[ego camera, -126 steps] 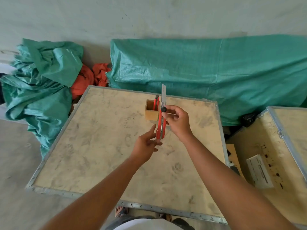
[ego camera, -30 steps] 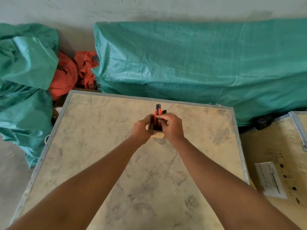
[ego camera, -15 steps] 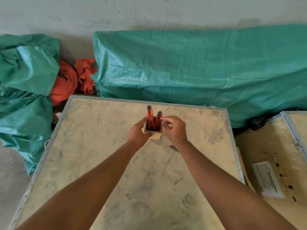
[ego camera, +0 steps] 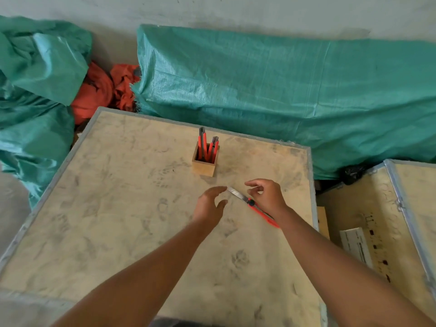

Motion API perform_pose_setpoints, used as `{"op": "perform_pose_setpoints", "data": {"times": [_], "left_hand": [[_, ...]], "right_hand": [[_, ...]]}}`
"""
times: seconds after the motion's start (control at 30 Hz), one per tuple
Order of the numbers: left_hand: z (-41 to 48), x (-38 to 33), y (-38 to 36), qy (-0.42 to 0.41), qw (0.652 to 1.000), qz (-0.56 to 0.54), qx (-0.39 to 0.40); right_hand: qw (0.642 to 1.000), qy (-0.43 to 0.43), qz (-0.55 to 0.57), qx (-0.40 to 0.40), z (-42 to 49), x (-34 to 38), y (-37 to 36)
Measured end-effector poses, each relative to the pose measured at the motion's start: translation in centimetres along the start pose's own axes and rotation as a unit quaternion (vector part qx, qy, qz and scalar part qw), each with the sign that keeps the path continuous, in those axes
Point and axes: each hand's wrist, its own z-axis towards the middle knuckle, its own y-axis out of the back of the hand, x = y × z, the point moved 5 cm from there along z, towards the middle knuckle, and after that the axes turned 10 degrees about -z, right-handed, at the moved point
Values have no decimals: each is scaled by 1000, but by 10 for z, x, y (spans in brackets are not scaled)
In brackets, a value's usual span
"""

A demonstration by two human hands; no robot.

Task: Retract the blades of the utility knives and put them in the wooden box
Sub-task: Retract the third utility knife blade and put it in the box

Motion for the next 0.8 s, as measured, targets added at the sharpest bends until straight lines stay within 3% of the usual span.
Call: {"op": "perform_pose_setpoints", "data": {"times": [0.4, 0.57, 0.8], "left_hand": [[43, 30, -76, -4, 976, 200, 89], [51, 38, -81, -31, 949, 294, 110], [49, 36, -87, -25, 948, 307, 83]], "right_hand": [[986, 63, -91, 126, -2, -60, -34], [987, 56, -85, 126, 1, -66, -35], [989, 1, 12, 146, -4, -68, -37]]}}
